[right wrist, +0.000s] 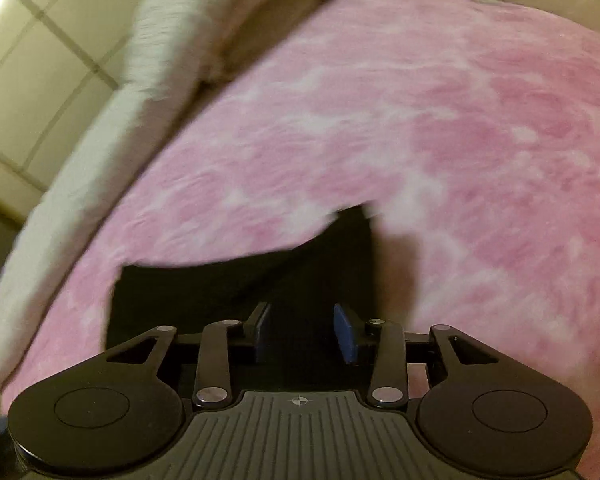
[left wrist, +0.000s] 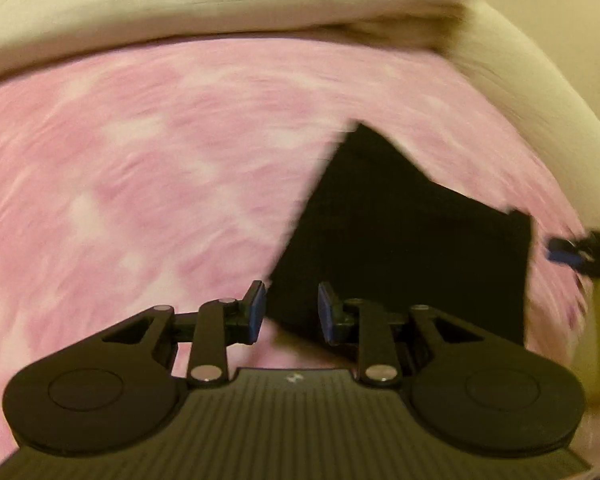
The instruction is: Fold clothes
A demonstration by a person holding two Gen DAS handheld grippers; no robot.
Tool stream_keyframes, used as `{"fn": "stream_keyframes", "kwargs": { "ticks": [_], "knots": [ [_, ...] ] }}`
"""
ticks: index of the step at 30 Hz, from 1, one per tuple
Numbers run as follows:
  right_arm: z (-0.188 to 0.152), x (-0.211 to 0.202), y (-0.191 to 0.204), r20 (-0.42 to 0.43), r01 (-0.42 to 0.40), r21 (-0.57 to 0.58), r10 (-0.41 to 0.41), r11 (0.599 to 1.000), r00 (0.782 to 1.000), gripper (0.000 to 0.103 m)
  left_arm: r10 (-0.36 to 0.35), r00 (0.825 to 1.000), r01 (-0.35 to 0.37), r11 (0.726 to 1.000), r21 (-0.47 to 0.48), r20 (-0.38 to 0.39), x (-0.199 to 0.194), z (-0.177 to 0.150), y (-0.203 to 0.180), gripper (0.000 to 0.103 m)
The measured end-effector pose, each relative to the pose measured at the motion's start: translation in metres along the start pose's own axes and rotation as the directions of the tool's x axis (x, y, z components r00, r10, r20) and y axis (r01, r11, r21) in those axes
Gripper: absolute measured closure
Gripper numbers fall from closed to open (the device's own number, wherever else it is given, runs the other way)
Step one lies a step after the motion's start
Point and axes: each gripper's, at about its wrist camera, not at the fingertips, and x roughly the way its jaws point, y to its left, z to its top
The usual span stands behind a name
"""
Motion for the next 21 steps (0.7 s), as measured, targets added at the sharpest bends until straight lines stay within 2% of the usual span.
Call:
{"fn": "stream_keyframes", "kwargs": {
  "ticks": [4, 5, 7, 9, 10, 12, 14, 17, 21],
  "knots": [
    [-0.029, 0.029, 0.03, -0.101, -0.101, -0.062, 0.095, 0.993, 0.99, 0.064, -0.009, 0.999, 0.015, 0.986, 0.169, -0.035, 0.013, 0.014, -0.005, 0.082],
    [-0.032, 0.04, 0.034, -0.123, -0.107, -0.08, 0.097, 0.991, 0.988, 0.064, -0.01, 0.999, 0.019, 0.977, 0.21, -0.044, 0.016, 0.017, -0.007, 0.091],
    [-0.033, 0.062, 0.032, -0.148, -0.081, -0.111, 0.065, 0.99, 0.987, 0.064, -0.013, 0.999, 0.021, 0.98, 0.197, -0.041, 0.025, 0.029, 0.001, 0.091],
    [-0.026, 0.078, 0.022, -0.163, -0.013, -0.121, -0.007, 0.993, 0.987, 0.064, 0.017, 1.0, -0.013, 0.982, 0.191, -0.022, 0.018, 0.037, 0.005, 0.091],
    [-0.02, 0.078, 0.017, -0.156, 0.0, -0.114, -0.018, 0.994, 0.988, 0.064, 0.028, 1.0, -0.028, 0.981, 0.192, -0.001, 0.012, 0.044, 0.005, 0.089],
    [-0.004, 0.071, 0.004, -0.12, 0.001, -0.1, -0.013, 0.995, 0.993, 0.064, -0.001, 0.999, -0.009, 0.984, 0.178, 0.054, 0.0, 0.059, 0.006, 0.083],
    [0.011, 0.061, -0.005, -0.075, 0.009, -0.118, -0.018, 0.993, 0.997, 0.064, -0.034, 0.994, 0.016, 0.986, 0.168, 0.104, -0.007, 0.076, 0.005, 0.065],
    [0.024, 0.057, -0.019, -0.035, 0.032, -0.104, -0.036, 0.994, 0.999, 0.062, -0.067, 0.99, 0.041, 0.979, 0.198, 0.126, 0.014, 0.108, -0.007, 0.064],
    [0.037, 0.059, -0.036, 0.008, 0.059, -0.054, -0.059, 0.997, 0.998, 0.057, -0.114, 0.992, 0.099, 0.966, 0.24, 0.05, 0.069, 0.14, -0.021, 0.068]
  ]
}}
